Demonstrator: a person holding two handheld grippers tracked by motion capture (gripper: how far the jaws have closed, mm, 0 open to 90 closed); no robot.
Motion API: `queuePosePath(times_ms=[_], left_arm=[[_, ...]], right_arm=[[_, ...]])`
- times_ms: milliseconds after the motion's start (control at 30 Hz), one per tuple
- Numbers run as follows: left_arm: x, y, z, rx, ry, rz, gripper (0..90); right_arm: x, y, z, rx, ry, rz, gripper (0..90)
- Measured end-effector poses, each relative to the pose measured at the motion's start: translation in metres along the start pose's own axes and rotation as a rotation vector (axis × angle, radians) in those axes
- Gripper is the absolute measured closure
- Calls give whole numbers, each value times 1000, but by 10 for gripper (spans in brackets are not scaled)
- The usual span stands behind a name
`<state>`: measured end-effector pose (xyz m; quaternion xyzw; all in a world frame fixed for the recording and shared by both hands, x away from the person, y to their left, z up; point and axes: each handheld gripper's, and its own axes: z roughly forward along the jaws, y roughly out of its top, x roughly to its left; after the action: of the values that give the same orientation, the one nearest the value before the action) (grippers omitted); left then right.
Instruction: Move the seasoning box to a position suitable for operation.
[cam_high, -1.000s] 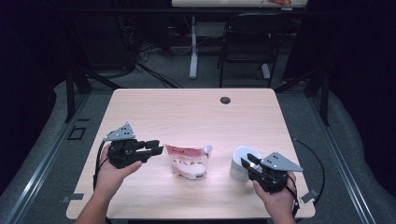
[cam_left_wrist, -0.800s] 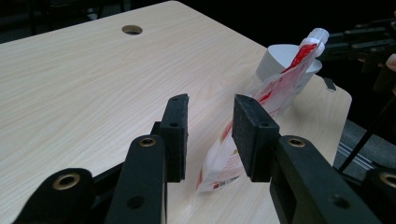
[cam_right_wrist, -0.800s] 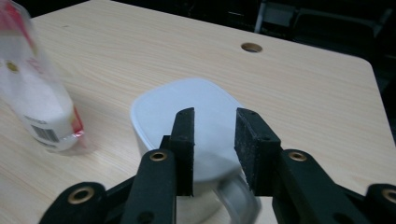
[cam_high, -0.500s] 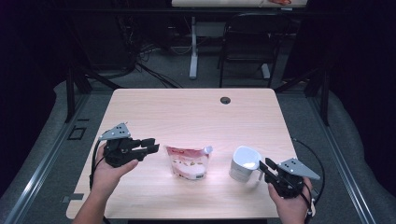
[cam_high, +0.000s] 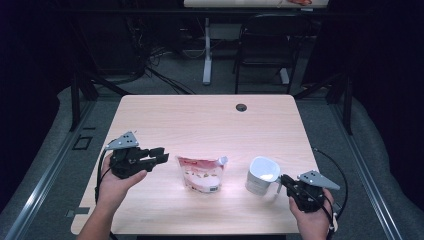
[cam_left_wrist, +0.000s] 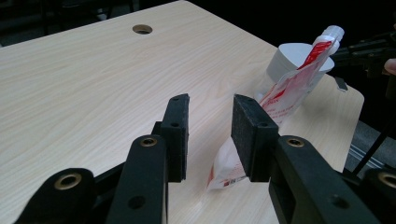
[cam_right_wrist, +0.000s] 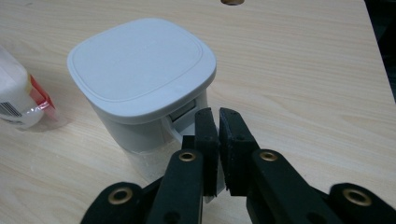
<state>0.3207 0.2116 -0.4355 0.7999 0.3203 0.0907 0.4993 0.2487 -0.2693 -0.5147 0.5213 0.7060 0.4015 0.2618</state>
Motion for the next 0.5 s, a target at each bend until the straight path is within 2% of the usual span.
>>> queuePosePath(times_ms=[67, 300, 500], left_arm=[[1, 0, -1, -1, 2, -1, 672], [3, -1, -3, -5, 13, -9, 671], [4, -2, -4, -2, 17, -13, 671]], right_arm=[[-1, 0, 2, 12, -2, -6, 899], [-6, 3, 8, 3, -2, -3, 900], [-14, 8, 17, -14, 11, 35, 900]])
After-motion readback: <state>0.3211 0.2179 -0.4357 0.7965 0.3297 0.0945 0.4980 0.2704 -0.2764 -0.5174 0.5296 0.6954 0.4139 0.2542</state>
